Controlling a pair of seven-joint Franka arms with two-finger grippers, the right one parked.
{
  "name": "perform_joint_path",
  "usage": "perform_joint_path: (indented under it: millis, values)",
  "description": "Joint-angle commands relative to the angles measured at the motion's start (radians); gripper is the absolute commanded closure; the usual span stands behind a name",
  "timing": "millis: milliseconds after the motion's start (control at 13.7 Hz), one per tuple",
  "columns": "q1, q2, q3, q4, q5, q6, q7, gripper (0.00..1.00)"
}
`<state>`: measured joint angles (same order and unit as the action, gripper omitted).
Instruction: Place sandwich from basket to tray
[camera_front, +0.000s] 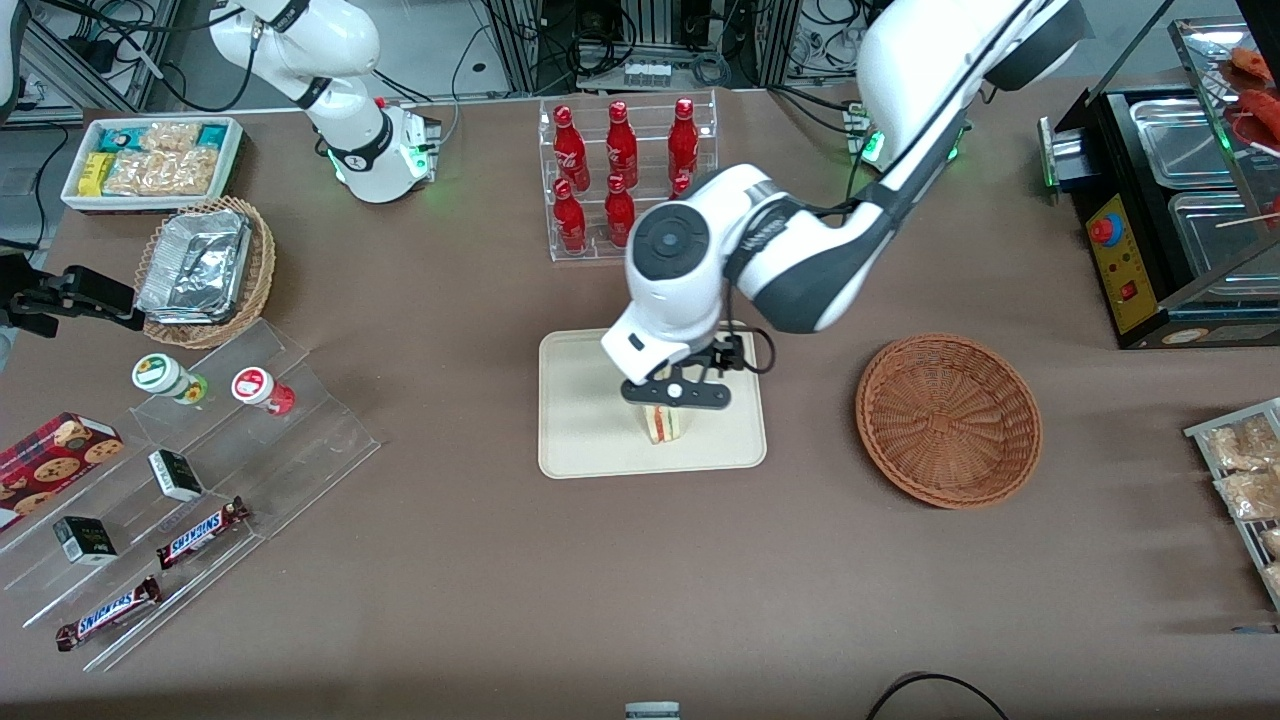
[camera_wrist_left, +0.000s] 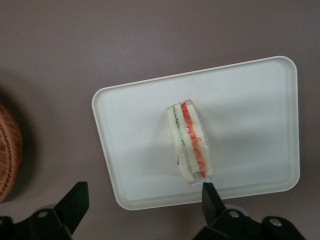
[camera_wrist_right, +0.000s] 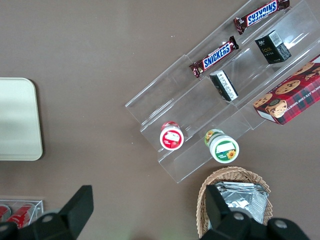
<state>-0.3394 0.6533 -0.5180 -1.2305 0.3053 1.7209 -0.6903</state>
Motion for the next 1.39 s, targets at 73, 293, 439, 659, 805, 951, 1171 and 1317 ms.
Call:
perform_joint_path:
  millis: [73,293,439,659,805,951,1171,1317]
  values:
    - [0.107,-0.069,0.001,-0.043,-0.063,-0.064,0.193,0.00]
    - [0.216,-0.136,0.001,-0.079,-0.118,-0.113,0.349,0.00]
    - [0.296,-0.167,0.001,-0.081,-0.152,-0.165,0.444,0.00]
    - [0.353,-0.192,0.003,-0.083,-0.155,-0.224,0.499,0.00]
    - [0.364,-0.192,0.004,-0.083,-0.147,-0.215,0.499,0.00]
    - [0.364,-0.190,0.006,-0.083,-0.141,-0.210,0.499,0.00]
    - [0.393,-0.224,0.018,-0.083,-0.124,-0.213,0.495,0.00]
    - [0.457,-0.256,0.018,-0.089,-0.126,-0.228,0.499,0.00]
